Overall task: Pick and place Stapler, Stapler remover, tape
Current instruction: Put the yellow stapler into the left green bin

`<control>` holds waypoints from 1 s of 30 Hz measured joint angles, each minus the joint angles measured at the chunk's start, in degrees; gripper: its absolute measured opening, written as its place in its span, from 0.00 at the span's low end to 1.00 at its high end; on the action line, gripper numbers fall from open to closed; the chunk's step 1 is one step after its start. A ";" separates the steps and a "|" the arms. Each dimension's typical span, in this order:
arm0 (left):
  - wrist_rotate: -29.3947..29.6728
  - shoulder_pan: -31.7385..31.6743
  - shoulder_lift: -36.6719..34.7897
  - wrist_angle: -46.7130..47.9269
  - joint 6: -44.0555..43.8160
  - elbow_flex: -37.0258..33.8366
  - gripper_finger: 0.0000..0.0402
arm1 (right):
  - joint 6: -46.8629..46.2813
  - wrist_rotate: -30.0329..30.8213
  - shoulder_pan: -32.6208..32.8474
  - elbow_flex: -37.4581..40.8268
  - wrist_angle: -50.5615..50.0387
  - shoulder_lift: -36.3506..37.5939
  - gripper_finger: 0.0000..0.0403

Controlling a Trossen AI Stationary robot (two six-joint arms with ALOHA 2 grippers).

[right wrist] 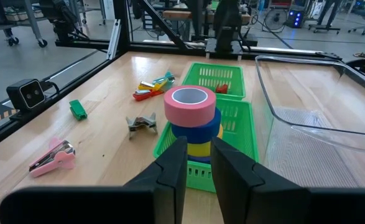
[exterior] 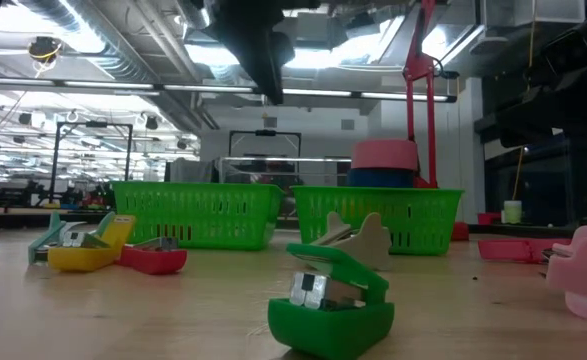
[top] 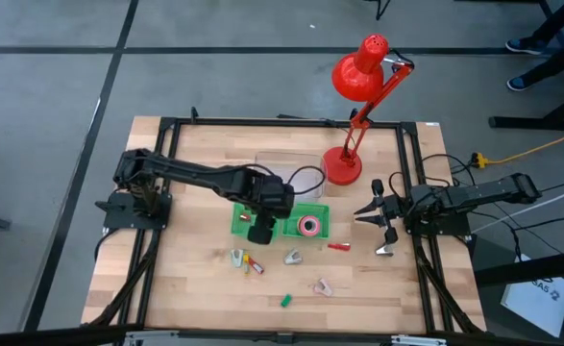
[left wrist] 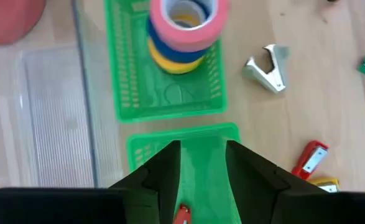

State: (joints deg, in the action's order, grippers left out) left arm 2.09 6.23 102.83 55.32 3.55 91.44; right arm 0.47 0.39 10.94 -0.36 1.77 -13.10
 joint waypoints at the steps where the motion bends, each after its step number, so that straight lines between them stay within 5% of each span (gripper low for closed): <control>1: 0.00 0.40 0.00 0.01 0.76 0.14 0.31 | 0.00 -0.01 0.00 0.00 0.01 0.00 0.18; 15: -2.94 9.98 -0.02 5.80 6.72 -3.24 0.30 | 0.00 -0.01 0.00 0.00 0.01 0.00 0.18; 30: -6.96 19.27 2.98 1.84 33.78 -6.54 0.26 | 0.00 0.01 0.00 0.00 0.00 0.00 0.18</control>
State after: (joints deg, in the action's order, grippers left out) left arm -4.87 25.50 105.81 57.16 37.33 84.90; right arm 0.47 0.40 10.94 -0.36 1.78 -13.10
